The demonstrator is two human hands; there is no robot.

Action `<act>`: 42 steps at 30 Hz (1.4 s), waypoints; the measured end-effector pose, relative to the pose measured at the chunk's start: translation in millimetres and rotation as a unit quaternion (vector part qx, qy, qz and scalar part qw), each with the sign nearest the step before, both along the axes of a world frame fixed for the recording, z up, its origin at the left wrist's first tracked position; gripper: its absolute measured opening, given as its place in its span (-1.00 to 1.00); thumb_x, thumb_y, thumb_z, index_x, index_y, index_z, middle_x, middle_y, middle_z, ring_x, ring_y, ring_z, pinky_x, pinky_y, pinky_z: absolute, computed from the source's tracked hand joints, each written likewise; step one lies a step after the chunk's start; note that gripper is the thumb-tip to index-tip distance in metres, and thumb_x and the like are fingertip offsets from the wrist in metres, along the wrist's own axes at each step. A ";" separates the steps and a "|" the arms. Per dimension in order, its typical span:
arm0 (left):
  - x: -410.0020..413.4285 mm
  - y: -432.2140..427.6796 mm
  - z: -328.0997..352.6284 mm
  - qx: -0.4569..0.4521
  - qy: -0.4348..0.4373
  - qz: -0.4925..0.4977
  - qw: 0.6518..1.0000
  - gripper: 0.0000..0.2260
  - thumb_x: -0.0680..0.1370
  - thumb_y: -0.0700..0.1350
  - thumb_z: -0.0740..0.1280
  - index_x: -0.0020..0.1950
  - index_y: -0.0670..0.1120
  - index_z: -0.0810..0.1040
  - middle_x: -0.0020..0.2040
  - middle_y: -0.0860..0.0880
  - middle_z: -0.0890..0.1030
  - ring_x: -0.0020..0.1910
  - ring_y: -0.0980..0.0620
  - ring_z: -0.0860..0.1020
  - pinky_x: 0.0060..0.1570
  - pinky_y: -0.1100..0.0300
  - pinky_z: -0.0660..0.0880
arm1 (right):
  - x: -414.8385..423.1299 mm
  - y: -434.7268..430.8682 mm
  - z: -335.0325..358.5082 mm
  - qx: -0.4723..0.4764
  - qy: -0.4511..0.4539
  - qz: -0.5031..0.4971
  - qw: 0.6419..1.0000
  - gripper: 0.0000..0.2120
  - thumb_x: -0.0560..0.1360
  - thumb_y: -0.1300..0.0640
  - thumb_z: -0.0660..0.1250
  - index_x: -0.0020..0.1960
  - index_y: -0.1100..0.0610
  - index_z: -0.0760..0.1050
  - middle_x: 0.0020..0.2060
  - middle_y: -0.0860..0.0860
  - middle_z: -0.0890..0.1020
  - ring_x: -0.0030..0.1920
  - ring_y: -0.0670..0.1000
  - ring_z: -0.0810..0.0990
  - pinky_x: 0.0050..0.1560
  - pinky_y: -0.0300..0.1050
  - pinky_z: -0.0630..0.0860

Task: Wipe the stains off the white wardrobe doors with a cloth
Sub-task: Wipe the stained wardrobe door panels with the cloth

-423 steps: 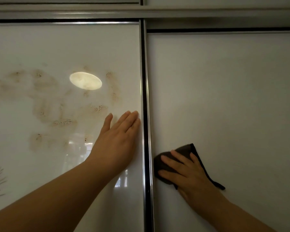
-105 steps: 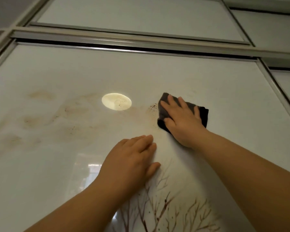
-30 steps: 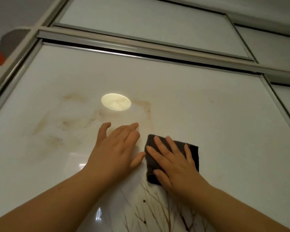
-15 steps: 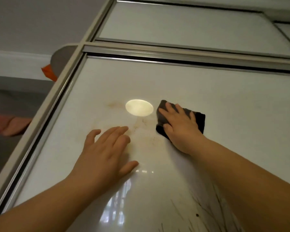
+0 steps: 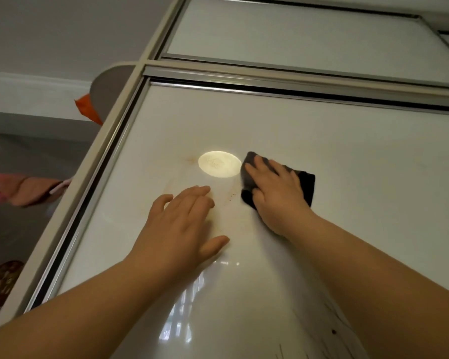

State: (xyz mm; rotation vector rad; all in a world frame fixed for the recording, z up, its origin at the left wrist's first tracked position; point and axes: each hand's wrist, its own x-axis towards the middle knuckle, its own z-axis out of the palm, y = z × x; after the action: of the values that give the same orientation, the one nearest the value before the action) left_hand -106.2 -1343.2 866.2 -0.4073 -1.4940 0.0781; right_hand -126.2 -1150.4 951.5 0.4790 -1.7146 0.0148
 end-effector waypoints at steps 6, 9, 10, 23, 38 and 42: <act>0.9 -0.2 4.9 0.011 -0.037 0.033 0.999 -0.35 0.46 0.35 0.00 0.37 -0.04 0.33 0.42 -0.05 0.34 0.41 -0.06 0.27 0.34 -0.16 0.17 | 5.4 45.7 -32.1 0.070 -0.021 0.001 0.997 -0.49 0.57 0.10 0.04 0.50 -0.09 0.05 0.52 -0.11 0.01 0.49 -0.02 -0.06 0.44 0.06 -0.12; 6.3 -12.9 3.3 0.036 -0.041 0.046 0.997 -0.27 0.43 0.40 -0.05 0.46 -0.01 0.19 0.49 -0.01 0.21 0.47 0.01 0.11 0.40 -0.10 0.02 | 3.8 62.8 5.6 -0.003 -0.033 -0.023 0.999 -0.48 0.57 0.12 0.05 0.50 -0.06 0.03 0.53 -0.05 -0.01 0.50 0.04 -0.06 0.42 0.14 -0.08; 8.1 -18.5 3.2 0.049 -0.048 0.041 0.997 -0.26 0.41 0.41 -0.05 0.48 0.01 0.13 0.50 0.01 0.17 0.48 0.03 0.07 0.41 -0.08 -0.01 | 4.1 57.8 20.1 -0.026 -0.042 -0.027 0.998 -0.48 0.58 0.12 0.03 0.51 -0.05 0.01 0.53 -0.05 -0.04 0.50 0.04 -0.09 0.43 0.17 -0.11; 2.9 -46.0 3.7 0.082 -0.091 0.012 0.992 -0.16 0.38 0.44 0.02 0.51 -0.03 -0.03 0.53 -0.02 0.05 0.48 0.03 0.00 0.42 0.09 -0.04 | 3.9 -7.6 -10.7 0.110 -0.032 0.010 0.993 -0.47 0.57 0.10 0.03 0.51 -0.10 -0.01 0.52 -0.14 -0.07 0.49 -0.05 -0.14 0.44 0.13 -0.19; 14.5 -97.2 27.2 0.085 -0.168 -0.084 0.979 -0.10 0.31 0.36 0.31 0.48 0.03 -0.01 0.47 0.04 0.16 0.37 0.06 0.23 0.25 0.19 0.21 | 9.6 -113.2 18.5 0.061 -0.049 0.060 0.995 -0.45 0.52 0.12 0.04 0.48 -0.14 0.08 0.52 -0.16 -0.02 0.49 -0.07 -0.14 0.43 0.18 -0.25; 5.7 -101.5 24.1 0.056 -0.172 -0.093 0.979 -0.11 0.35 0.38 0.27 0.49 0.02 -0.06 0.52 -0.01 0.07 0.45 0.01 0.12 0.38 0.08 0.12 | 14.1 -90.5 -12.0 0.092 -0.066 0.050 0.992 -0.43 0.49 0.11 0.01 0.48 -0.16 0.10 0.51 -0.17 0.00 0.49 -0.08 -0.12 0.45 0.13 -0.22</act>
State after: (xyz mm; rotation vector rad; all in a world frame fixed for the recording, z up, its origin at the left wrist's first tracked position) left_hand -100.5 -1444.7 890.3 -0.4842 -1.7826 -0.2353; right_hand -112.1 -1240.9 939.5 0.7148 -1.8286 -0.0415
